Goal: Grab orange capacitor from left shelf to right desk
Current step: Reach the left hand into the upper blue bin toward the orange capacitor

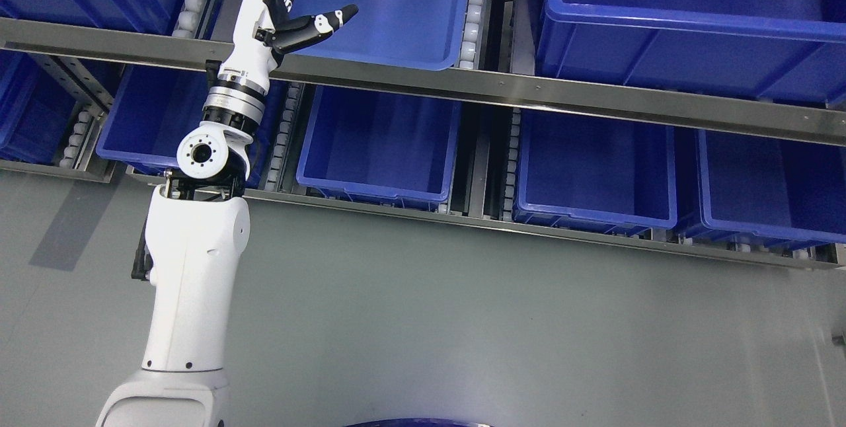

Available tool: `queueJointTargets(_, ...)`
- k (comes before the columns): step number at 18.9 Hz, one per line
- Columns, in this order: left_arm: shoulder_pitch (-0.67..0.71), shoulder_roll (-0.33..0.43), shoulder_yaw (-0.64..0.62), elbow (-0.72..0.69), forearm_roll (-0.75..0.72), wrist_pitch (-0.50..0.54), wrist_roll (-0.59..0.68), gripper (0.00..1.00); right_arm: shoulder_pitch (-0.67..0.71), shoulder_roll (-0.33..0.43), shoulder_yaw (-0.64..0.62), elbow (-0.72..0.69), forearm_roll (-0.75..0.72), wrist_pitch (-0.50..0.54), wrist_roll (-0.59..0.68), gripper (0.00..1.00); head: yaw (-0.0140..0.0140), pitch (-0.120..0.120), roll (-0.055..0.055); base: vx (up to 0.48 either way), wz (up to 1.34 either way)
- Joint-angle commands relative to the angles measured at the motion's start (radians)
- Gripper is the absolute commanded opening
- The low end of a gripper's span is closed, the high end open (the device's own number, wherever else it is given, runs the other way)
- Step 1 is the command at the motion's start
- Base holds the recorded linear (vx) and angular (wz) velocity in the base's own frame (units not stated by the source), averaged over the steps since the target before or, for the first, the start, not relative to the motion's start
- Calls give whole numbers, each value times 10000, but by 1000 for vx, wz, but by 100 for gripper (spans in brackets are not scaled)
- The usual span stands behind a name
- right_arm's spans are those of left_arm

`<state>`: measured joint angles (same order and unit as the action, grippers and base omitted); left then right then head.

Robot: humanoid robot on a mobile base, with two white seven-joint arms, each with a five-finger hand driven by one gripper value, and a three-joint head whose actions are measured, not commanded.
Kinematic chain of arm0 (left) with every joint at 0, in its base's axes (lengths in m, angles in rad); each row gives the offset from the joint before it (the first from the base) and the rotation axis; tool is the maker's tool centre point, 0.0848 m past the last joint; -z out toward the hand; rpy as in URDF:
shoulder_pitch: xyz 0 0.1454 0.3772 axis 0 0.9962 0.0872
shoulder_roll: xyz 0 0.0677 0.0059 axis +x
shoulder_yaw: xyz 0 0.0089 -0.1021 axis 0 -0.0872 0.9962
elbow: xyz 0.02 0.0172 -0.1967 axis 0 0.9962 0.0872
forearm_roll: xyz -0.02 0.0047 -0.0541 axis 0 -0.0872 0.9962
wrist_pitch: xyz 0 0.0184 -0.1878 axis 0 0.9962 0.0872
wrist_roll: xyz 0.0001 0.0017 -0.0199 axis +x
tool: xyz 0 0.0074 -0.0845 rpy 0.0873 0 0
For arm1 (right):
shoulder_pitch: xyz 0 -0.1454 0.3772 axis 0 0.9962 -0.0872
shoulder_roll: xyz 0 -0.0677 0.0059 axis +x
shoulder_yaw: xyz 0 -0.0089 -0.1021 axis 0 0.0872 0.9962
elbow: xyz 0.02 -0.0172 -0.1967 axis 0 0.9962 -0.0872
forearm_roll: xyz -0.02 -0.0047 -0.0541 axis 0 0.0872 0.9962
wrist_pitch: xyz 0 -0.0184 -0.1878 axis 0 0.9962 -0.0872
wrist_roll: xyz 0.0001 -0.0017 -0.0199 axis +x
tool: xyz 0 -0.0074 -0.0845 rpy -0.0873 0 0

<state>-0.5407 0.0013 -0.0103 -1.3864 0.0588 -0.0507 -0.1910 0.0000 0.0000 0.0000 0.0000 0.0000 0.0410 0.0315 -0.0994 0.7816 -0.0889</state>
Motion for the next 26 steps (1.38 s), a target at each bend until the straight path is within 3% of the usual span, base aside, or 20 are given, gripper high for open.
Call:
queueJointTargets(1, -39, 161, -297, 105, -203, 16, 8, 100, -16, -175, -107, -337, 46, 4, 7, 100, 0, 0, 0, 135, -122)
queueJointTargets(5, 114, 161, 25, 105, -235, 16, 23, 100, -31, -175, -107, -337, 46, 4, 7, 100, 0, 0, 0, 107, -94)
queueJointTargets(12, 544, 1014, 532, 119, -342, -14, 23, 100, -16, -175, -107, -337, 46, 4, 7, 100, 0, 0, 0, 82, -63)
queueJointTargets(22, -1739, 785, 517, 3828, -695, -91, 85, 99, -16, -175, -107, -337, 46, 4, 7, 100, 0, 0, 0, 12, -4)
queueJointTargets(26, -2308, 555, -201, 4934, -710, -30, 39, 99, -16, -175, -107, -337, 46, 4, 7, 100, 0, 0, 0, 0, 0)
